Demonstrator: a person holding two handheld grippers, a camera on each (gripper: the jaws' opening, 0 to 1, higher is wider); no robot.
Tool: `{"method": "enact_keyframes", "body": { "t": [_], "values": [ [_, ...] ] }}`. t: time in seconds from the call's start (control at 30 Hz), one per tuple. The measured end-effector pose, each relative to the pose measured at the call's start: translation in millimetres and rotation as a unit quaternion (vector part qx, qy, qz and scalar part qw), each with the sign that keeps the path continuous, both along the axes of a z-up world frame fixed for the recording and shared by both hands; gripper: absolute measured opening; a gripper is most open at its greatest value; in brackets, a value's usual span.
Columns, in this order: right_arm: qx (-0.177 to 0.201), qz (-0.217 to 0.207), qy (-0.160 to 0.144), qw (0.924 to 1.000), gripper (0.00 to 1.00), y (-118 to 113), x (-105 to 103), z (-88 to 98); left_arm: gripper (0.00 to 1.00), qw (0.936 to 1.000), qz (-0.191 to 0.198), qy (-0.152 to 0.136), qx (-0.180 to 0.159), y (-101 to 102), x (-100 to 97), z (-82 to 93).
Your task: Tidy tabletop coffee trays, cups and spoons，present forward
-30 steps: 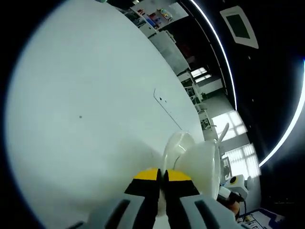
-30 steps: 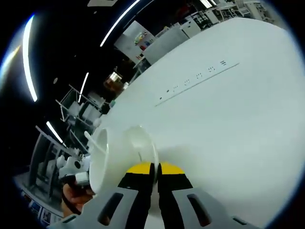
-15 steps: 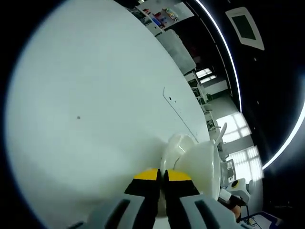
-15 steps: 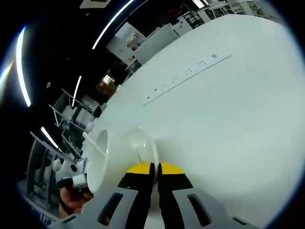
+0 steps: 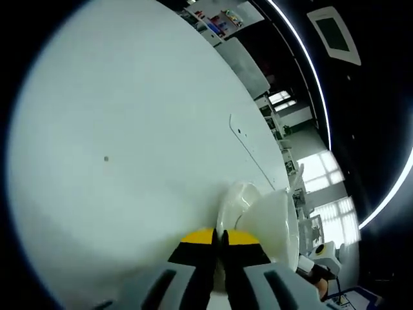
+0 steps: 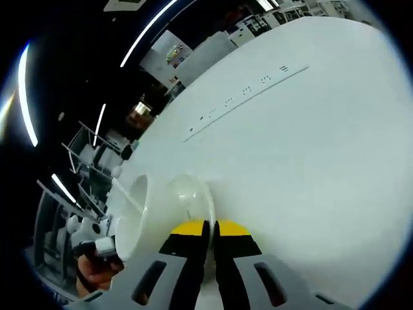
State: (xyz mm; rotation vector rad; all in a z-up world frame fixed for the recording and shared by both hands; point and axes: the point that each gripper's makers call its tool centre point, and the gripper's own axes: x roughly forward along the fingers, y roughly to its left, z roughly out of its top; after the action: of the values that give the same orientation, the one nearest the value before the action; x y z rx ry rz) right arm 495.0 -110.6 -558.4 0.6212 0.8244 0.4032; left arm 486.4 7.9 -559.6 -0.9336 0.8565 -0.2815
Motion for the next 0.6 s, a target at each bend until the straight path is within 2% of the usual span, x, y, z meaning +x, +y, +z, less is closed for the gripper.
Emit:
{"method": "enact_keyframes", "body": {
  "t": [0.17,0.23,0.3,0.37,0.4,0.47,0.6],
  "values": [
    [-0.004,-0.004,-0.006,1.0000,0.06,0.3,1.9,-0.2,0.06,1.0000,0.005,-0.002,0.003,2.0,1.8,-0.8],
    [-0.010,-0.004,-0.013,0.9999,0.06,0.6,1.8,0.0,0.07,0.9998,0.004,-0.011,0.014,1.4,2.4,-0.1],
    [-0.017,-0.006,-0.027,0.9995,0.06,0.3,2.7,0.2,0.07,0.9997,0.009,-0.018,0.017,1.8,2.9,-0.4],
    [-0.023,-0.010,-0.039,0.9989,0.07,-0.2,4.0,0.9,0.08,0.9991,0.005,-0.037,0.020,1.8,4.1,-0.1],
    [-0.035,-0.006,-0.054,0.9979,0.07,-0.7,5.8,1.1,0.08,0.9992,0.006,-0.036,0.017,2.4,3.6,-0.5],
    [-0.038,-0.004,-0.057,0.9977,0.08,1.2,5.1,0.8,0.08,0.9992,0.010,-0.037,0.006,2.8,4.0,-0.1],
    [-0.062,0.002,-0.075,0.9953,0.09,0.8,6.6,2.6,0.09,0.9966,0.002,-0.076,0.032,4.2,7.0,2.2]
  ]
}}
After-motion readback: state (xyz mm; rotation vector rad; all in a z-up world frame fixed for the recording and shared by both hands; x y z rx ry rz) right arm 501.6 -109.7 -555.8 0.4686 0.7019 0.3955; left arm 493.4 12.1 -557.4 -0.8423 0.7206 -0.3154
